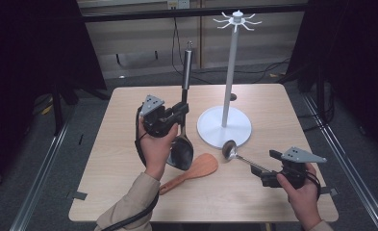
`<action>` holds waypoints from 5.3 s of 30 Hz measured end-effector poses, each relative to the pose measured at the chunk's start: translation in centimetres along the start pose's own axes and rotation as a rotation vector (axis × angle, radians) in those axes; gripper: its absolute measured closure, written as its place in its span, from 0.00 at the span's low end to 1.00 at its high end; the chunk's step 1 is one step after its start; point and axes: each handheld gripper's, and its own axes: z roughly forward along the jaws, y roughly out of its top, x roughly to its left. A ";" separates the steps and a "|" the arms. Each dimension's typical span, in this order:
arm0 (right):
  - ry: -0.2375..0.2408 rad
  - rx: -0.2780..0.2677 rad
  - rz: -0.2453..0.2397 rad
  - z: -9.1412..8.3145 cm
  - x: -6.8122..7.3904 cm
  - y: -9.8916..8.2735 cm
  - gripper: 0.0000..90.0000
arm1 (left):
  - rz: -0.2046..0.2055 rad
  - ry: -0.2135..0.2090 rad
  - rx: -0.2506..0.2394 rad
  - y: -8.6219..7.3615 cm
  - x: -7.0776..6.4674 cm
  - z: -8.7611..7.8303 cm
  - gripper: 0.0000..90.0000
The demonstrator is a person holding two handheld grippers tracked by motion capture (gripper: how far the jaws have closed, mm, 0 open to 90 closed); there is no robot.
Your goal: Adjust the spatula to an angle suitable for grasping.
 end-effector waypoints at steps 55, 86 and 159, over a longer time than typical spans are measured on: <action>0.000 0.008 -0.009 -0.3 0.0 0.0 0.06 | 0.113 -0.114 -0.027 2.9 -6.5 4.2 0.84; 0.009 0.013 -0.002 -0.3 0.0 0.0 0.06 | 0.092 -0.044 -0.042 1.3 -6.5 6.7 0.84; 0.003 -0.007 0.015 -1.0 -0.6 -0.3 0.06 | 0.094 -0.117 -0.316 8.1 -7.3 7.8 1.00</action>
